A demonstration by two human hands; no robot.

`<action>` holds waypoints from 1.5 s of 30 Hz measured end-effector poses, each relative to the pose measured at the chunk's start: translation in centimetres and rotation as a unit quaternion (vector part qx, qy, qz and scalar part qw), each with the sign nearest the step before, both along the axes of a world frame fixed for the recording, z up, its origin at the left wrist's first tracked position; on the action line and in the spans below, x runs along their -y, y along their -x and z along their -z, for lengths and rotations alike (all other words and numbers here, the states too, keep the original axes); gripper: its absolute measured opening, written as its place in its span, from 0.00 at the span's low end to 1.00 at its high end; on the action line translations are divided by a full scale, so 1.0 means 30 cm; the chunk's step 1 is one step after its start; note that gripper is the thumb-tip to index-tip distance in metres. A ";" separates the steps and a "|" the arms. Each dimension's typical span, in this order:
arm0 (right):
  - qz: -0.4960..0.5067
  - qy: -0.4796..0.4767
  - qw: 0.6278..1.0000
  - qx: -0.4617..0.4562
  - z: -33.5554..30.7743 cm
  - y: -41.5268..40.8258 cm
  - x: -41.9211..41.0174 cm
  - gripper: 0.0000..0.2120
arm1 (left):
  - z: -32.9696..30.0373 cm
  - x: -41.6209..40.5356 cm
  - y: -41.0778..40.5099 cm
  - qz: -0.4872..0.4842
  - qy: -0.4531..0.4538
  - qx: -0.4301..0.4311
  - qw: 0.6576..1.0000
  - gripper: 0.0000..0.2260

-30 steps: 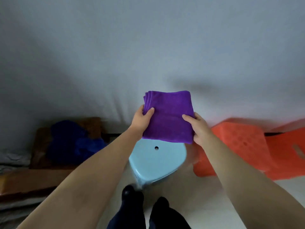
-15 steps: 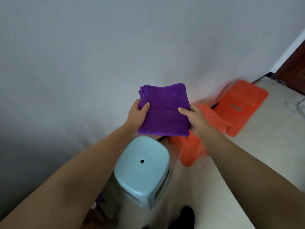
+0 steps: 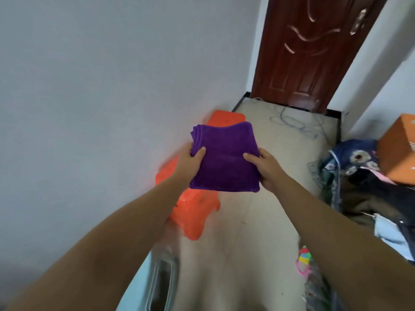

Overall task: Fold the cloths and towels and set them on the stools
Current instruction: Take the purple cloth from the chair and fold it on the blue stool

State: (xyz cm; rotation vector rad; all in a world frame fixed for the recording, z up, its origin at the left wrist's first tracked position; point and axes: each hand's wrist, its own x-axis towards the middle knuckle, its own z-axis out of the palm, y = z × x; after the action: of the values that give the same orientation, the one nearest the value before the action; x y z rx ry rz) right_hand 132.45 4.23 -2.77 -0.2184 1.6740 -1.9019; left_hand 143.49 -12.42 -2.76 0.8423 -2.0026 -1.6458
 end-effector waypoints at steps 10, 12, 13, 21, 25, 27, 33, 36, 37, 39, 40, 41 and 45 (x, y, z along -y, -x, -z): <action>0.121 -0.032 0.992 -0.011 -0.011 0.605 -0.547 0.06 | -0.006 -0.484 0.727 0.118 -0.035 0.004 0.992 0.15; 0.140 -0.031 0.990 -0.001 0.007 0.701 -0.611 0.08 | -0.001 -0.541 0.852 0.145 -0.040 0.006 0.989 0.09; 0.154 -0.030 0.988 0.004 0.019 0.757 -0.635 0.10 | -0.003 -0.565 0.921 0.156 -0.041 0.000 0.987 0.07; 0.227 -0.026 0.973 -0.008 0.039 1.228 -0.687 0.10 | 0.022 -0.584 1.509 0.236 -0.012 0.012 0.972 0.12; 0.284 -0.021 0.958 0.004 0.047 1.485 -0.696 0.06 | -0.024 -0.598 1.826 0.297 -0.003 0.016 0.955 0.14; 0.315 -0.021 0.949 0.012 0.031 1.622 -0.716 0.06 | -0.055 -0.618 2.010 0.325 0.015 0.021 0.945 0.14; 0.389 -0.016 0.920 0.040 0.061 1.884 -0.900 0.04 | -0.022 -0.814 2.410 0.390 0.035 0.045 0.919 0.12; 0.420 -0.005 0.907 0.039 0.095 2.009 -1.025 0.08 | 0.006 -0.953 2.569 0.428 0.026 0.042 0.902 0.12; 0.432 -0.003 0.901 0.041 0.108 2.071 -1.078 0.08 | 0.016 -1.012 2.640 0.436 0.020 0.038 0.899 0.12; 0.445 -0.005 0.894 0.050 0.125 2.187 -1.171 0.07 | 0.028 -1.116 2.766 0.453 0.012 0.038 0.891 0.13; 0.447 -0.006 0.893 0.050 0.127 2.250 -1.218 0.06 | 0.029 -1.166 2.837 0.461 0.009 0.041 0.886 0.13; 0.448 -0.008 0.892 0.052 0.131 2.300 -1.258 0.06 | 0.027 -1.204 2.892 0.465 0.013 0.044 0.884 0.13; 0.457 -0.014 0.887 0.068 0.114 2.520 -1.443 0.08 | 0.008 -1.394 3.148 0.487 0.025 0.044 0.872 0.13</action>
State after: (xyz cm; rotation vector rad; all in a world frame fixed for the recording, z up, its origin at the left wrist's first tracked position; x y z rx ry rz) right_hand 56.85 47.54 -6.18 0.8532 1.8633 -2.4373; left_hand 49.05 29.39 -3.00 -0.2274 -2.7415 -2.0077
